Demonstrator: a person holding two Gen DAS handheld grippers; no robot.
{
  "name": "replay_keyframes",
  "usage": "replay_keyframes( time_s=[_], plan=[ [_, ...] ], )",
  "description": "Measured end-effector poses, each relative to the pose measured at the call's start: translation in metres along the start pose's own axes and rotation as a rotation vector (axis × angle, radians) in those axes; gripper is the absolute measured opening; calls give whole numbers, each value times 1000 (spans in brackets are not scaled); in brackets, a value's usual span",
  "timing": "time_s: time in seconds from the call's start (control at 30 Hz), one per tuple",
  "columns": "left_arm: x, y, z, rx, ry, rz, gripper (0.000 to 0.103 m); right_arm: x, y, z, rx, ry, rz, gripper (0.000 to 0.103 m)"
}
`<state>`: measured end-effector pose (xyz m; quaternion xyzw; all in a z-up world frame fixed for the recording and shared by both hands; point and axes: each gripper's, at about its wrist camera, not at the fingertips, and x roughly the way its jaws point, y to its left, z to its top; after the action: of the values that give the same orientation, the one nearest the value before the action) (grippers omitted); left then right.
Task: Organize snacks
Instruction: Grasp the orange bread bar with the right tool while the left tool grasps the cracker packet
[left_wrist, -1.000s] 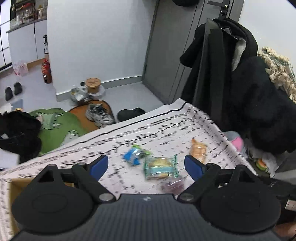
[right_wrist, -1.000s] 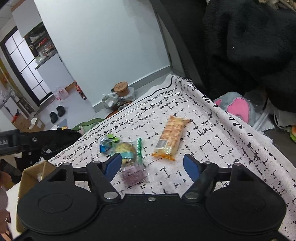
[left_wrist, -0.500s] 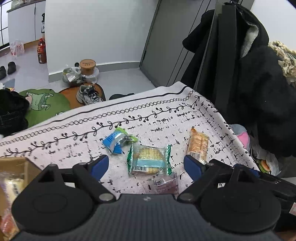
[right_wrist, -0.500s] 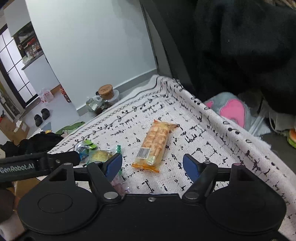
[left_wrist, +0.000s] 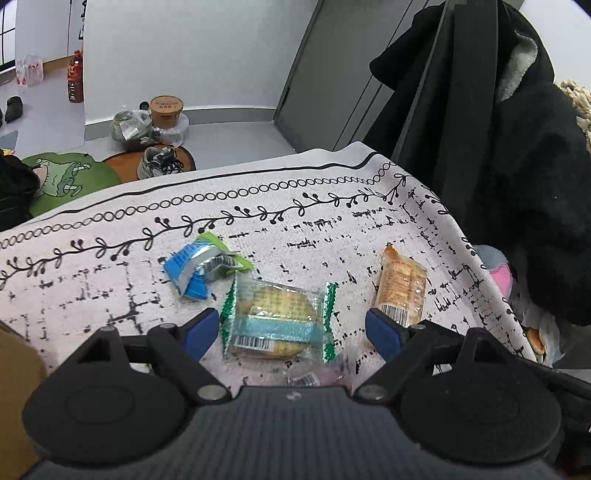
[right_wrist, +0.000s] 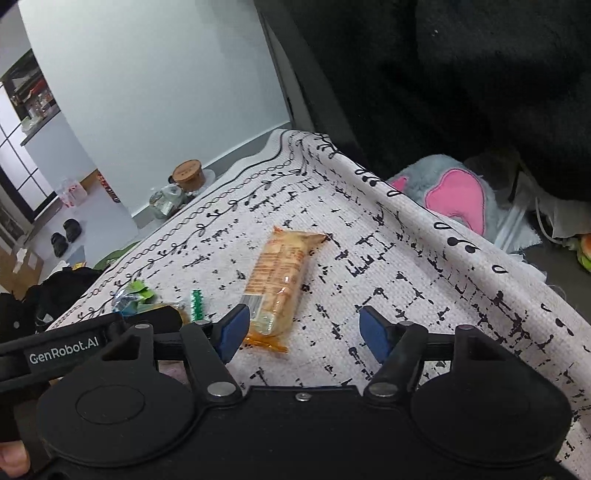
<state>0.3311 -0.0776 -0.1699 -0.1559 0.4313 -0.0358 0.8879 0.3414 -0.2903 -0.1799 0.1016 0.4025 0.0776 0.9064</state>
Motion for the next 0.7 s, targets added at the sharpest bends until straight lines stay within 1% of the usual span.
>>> replay_keyframes(
  time_s=[0.07,0.17,0.27,0.33,0.37,0.4,0.43,0.5,0.57,0.7],
  plan=[
    [5,0,0,-6,2,6,86,4,-1,2,2,-2,-10,65],
    [12,1,0,-16,-5,41,86,7,-2,4,11,-8,-10,65],
    [22,3,0,-36,15,50,86,9,0,3,6,-9,-6,65],
    [27,2,-1,-26,26,67,84,10,2,3,2,-12,1,65],
    [29,1,-3,-15,24,77,83,10,3,3,1,-12,6,65],
    [29,0,-4,-6,21,91,78,10,4,3,1,-12,10,65],
    [30,0,-5,-5,19,104,76,9,5,3,-2,-12,18,65],
    [27,0,-7,-16,13,121,65,10,9,2,-17,-12,27,66],
    [25,1,-7,-16,17,116,58,10,12,2,-18,-11,30,66],
    [18,2,-11,-14,19,127,54,9,18,1,-39,-20,45,67]
  ],
)
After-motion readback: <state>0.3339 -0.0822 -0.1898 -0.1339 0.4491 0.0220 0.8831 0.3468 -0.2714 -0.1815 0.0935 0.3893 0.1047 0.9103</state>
